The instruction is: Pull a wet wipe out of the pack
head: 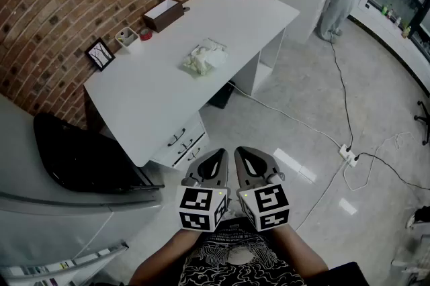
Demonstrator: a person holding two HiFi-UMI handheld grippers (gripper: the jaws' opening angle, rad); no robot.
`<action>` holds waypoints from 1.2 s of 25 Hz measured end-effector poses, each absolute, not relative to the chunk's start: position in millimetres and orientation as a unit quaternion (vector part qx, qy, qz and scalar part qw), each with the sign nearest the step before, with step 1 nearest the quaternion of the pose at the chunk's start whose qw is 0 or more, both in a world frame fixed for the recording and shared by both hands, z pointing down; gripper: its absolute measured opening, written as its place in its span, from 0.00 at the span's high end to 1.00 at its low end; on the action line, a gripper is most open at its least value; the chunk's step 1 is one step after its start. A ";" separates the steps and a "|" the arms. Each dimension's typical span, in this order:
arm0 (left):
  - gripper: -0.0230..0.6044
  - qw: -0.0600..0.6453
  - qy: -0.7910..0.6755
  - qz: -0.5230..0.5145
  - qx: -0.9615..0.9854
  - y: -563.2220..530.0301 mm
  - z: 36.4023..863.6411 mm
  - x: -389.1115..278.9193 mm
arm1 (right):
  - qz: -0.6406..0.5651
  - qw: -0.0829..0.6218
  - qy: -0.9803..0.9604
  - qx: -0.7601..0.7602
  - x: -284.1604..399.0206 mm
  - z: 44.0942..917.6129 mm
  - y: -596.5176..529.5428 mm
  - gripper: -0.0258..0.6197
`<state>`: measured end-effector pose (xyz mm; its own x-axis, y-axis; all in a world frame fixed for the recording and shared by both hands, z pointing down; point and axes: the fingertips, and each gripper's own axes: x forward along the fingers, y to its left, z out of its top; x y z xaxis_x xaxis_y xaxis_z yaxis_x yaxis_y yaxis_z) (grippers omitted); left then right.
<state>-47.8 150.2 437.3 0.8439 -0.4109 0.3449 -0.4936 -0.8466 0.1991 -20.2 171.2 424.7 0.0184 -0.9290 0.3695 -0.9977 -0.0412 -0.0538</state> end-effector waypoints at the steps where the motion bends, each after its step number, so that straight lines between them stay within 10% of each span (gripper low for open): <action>1: 0.95 0.141 -0.239 0.145 0.950 149.5 437.0 -49.5 | 0.154 0.111 -0.684 0.705 -21.8 425.0 171.0 0.93; 30: 0.95 0.142 -0.283 0.123 0.941 76.0 409.7 -43.9 | 0.109 0.111 -0.727 0.669 -18.6 380.8 89.9 0.93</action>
